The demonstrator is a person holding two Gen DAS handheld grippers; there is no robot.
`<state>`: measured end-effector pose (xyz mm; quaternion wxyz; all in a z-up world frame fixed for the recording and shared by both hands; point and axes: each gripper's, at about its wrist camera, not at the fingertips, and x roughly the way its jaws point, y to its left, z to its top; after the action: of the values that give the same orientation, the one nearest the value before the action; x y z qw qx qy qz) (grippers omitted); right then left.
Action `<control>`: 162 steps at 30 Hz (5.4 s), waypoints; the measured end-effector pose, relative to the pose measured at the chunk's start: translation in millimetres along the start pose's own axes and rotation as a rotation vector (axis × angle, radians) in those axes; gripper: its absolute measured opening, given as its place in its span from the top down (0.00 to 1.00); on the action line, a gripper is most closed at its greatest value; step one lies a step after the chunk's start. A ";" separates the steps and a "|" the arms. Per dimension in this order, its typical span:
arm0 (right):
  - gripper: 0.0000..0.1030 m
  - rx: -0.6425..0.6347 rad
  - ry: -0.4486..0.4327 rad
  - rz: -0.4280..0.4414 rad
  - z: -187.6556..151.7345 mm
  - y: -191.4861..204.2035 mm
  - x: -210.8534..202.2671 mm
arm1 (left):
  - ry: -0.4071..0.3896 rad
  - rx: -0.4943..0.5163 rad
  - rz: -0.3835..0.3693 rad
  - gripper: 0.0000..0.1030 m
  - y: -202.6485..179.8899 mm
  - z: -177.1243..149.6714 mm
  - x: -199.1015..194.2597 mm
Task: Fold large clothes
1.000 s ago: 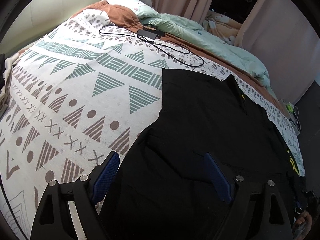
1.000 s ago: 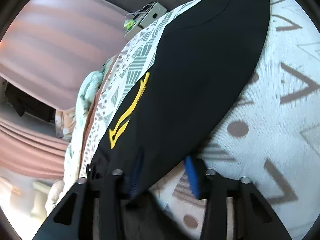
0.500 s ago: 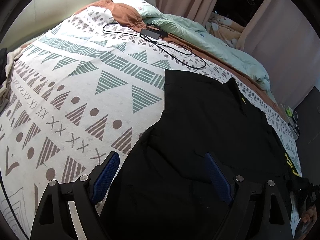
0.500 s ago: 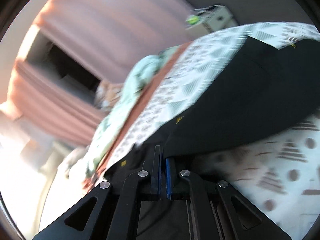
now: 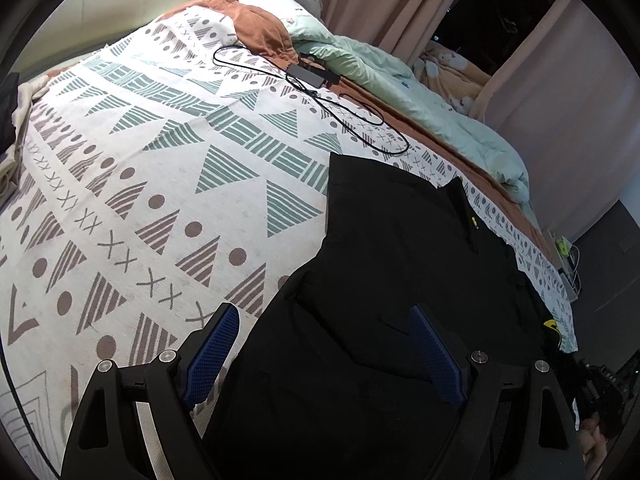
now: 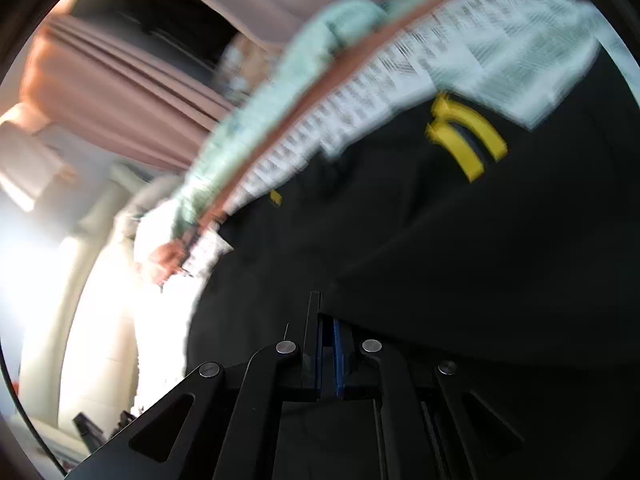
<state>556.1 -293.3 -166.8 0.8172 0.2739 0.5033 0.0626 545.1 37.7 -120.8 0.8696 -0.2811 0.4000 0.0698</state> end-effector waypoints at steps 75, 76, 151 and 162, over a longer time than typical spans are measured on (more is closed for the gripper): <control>0.93 -0.199 -0.405 0.032 -43.4 199.3 -79.3 | -0.027 -0.201 -0.052 0.15 66.4 36.0 -31.5; 0.93 -0.215 -0.395 0.035 -46.4 207.9 -72.7 | -0.028 -0.209 -0.057 0.15 68.4 36.7 -32.3; 0.96 0.370 -0.145 -0.034 1.1 -129.2 -40.1 | -0.007 0.105 0.091 0.31 4.4 2.5 1.9; 0.51 0.331 -0.105 -0.088 0.8 -107.1 -54.1 | -0.009 0.108 0.079 0.31 -2.8 7.2 -14.8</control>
<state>511.9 -404.3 -178.6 0.7881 0.3853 0.4747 -0.0713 540.8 40.8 -105.0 0.8818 -0.2172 0.4101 0.0838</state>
